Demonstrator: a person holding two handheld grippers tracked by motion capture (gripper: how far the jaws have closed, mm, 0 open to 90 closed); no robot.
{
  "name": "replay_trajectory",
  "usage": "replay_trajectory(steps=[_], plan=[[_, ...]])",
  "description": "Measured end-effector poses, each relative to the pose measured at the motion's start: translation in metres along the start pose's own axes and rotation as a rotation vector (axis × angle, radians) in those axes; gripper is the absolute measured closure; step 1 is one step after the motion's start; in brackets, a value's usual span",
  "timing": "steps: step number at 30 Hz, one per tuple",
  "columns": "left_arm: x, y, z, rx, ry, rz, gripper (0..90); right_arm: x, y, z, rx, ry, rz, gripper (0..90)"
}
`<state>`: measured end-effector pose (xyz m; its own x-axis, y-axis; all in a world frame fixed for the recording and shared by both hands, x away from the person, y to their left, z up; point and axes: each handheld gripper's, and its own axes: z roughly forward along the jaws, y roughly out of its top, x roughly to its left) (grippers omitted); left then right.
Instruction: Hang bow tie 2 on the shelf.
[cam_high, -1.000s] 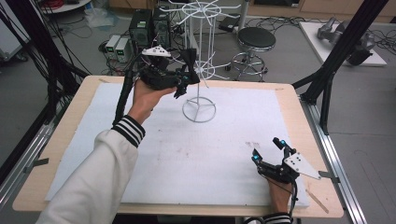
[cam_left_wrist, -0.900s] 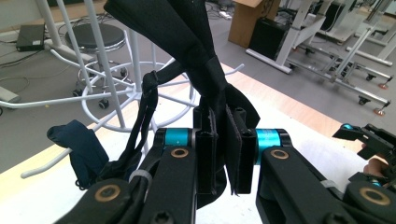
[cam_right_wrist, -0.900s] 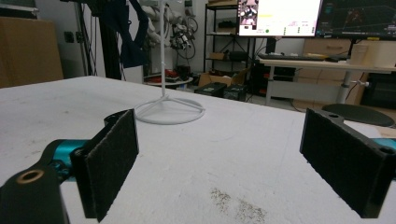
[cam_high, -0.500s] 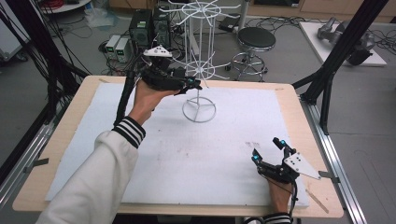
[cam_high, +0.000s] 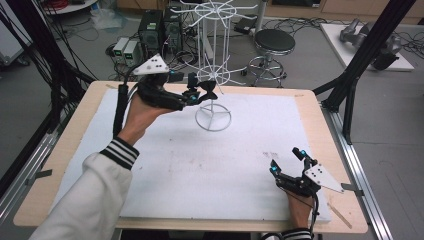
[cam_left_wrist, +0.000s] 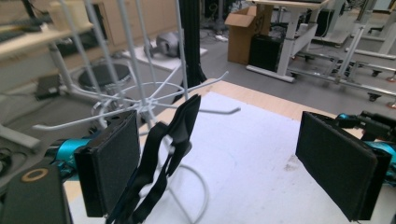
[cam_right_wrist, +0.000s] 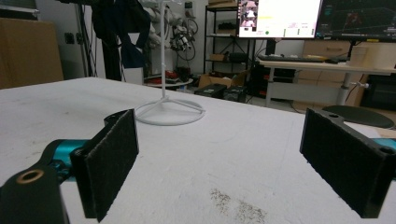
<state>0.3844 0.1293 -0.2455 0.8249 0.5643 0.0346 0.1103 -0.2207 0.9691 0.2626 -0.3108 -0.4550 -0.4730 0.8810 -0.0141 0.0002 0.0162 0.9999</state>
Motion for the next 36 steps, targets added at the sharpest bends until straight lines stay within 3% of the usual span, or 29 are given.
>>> replay_trajectory(steps=[3, 5, 9, 12, 16, 23, 28, 31, 36], plan=[[0.001, -0.012, -0.021, -0.030, 0.008, 0.025, 14.2, 0.000, 0.000, 0.000, 0.008, 0.000, 0.005, 11.0], [0.003, -0.023, -0.035, -0.064, 0.002, 0.019, 14.2, 0.000, 0.000, 0.000, 0.006, 0.000, 0.009, 11.0], [0.011, -0.049, -0.058, -0.103, 0.038, 0.021, 14.2, 0.001, 0.000, 0.000, 0.011, 0.001, 0.005, 11.0], [0.017, -0.072, -0.074, -0.131, 0.054, 0.001, 14.2, 0.001, 0.000, 0.000, 0.008, 0.001, -0.001, 11.0], [0.019, -0.107, -0.096, -0.150, 0.082, -0.012, 14.2, 0.001, 0.000, 0.000, 0.008, 0.000, 0.001, 11.0], [0.006, -0.176, -0.131, -0.188, 0.155, -0.054, 13.3, 0.002, 0.000, 0.000, 0.015, -0.002, -0.013, 11.0], [0.000, -0.210, -0.148, -0.187, 0.193, -0.031, 11.9, 0.003, 0.000, 0.001, 0.016, -0.005, -0.021, 11.0], [0.001, -0.225, -0.156, -0.218, 0.223, -0.043, 11.5, 0.003, 0.000, 0.001, 0.014, -0.004, -0.015, 11.0], [-0.002, -0.243, -0.157, -0.237, 0.292, -0.047, 11.4, 0.003, 0.000, 0.001, 0.012, 0.003, -0.020, 11.0]])
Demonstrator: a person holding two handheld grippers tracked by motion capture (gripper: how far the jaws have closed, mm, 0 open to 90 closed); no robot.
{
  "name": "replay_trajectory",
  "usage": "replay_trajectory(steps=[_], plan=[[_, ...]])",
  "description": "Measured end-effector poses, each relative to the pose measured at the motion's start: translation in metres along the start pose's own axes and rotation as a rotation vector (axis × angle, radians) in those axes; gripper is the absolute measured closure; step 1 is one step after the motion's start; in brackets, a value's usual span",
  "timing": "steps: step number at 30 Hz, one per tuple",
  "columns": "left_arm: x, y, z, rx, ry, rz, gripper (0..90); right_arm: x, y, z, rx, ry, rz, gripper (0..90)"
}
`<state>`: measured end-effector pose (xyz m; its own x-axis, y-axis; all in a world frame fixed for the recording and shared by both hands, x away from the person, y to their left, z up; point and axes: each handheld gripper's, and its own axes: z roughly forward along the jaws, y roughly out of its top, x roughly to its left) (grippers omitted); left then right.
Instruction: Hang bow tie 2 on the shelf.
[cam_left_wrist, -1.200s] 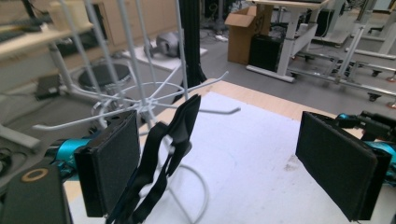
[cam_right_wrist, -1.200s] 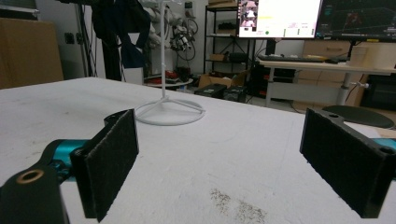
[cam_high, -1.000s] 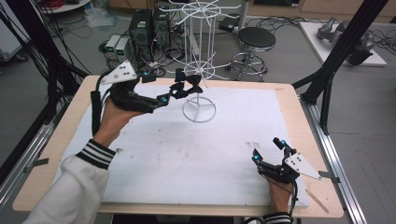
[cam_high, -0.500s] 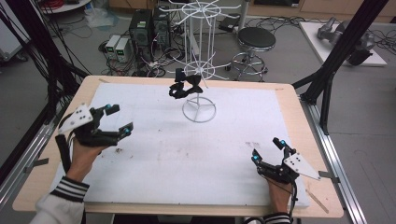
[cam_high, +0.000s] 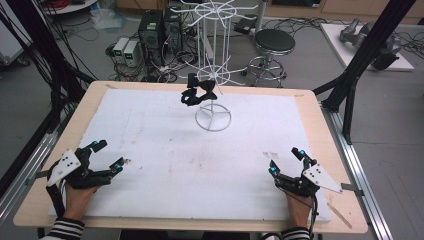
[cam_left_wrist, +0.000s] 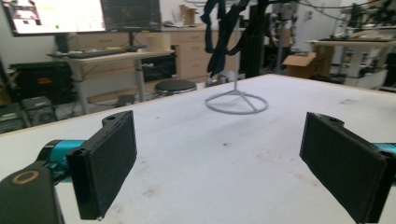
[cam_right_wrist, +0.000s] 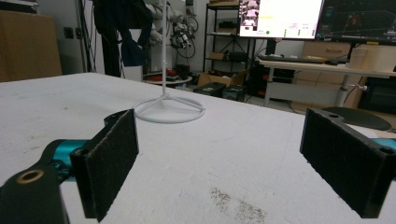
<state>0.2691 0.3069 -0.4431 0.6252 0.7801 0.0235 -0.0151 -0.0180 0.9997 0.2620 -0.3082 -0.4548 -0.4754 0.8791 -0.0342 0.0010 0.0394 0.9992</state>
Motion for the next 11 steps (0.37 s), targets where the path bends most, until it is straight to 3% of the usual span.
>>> replay_trajectory(steps=[4, 11], plan=[[-0.0023, -0.0086, 0.0039, -0.003, 0.040, -0.010, 11.4, -0.0003, 0.0000, -0.0002, 0.001, -0.002, 0.006, 11.0], [0.0001, -0.0117, 0.0036, -0.020, 0.052, -0.049, 11.4, -0.0010, -0.0004, -0.0011, -0.008, -0.003, 0.020, 11.0]])
